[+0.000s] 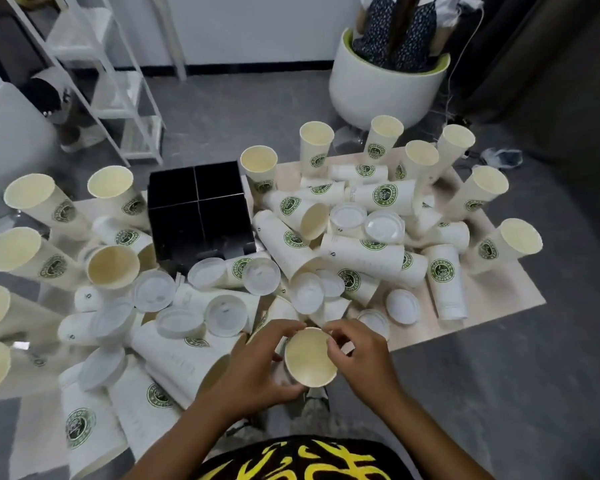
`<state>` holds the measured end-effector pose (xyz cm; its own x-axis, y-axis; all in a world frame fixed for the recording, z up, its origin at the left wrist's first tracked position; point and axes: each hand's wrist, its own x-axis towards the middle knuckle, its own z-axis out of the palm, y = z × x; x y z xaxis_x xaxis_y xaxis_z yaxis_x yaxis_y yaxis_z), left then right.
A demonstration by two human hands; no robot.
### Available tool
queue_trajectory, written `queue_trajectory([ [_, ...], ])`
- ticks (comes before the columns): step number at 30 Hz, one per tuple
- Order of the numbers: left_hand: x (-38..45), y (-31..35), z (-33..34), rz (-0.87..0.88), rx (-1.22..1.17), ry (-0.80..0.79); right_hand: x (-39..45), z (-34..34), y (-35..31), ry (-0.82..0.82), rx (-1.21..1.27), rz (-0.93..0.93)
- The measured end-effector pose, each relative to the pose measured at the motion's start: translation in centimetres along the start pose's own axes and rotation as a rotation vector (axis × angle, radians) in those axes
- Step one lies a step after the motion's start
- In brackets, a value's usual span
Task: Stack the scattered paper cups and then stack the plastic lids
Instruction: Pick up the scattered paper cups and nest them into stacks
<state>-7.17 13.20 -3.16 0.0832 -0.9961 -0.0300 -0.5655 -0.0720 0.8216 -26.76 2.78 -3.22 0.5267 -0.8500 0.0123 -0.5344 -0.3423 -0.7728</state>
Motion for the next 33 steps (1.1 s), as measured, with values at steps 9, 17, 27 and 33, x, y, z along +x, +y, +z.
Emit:
queue_trajectory([
  [9, 0.3, -2.2, 0.5, 0.002, 0.001, -0.013, 0.6, 1.2, 0.4, -0.123, -0.012, 0.007],
  [17, -0.2, -1.8, 0.6, 0.024, 0.011, 0.000, -0.7, 0.3, 0.2, -0.255, 0.090, 0.037],
  [27, -0.1, -0.8, -2.0, 0.014, 0.017, 0.090, 1.6, -2.9, 0.8, -0.129, 0.109, 0.004],
  [33, 6.1, 1.9, -3.2, 0.088, 0.014, 0.113, 4.6, -7.1, 3.1, 0.088, 0.160, 0.073],
])
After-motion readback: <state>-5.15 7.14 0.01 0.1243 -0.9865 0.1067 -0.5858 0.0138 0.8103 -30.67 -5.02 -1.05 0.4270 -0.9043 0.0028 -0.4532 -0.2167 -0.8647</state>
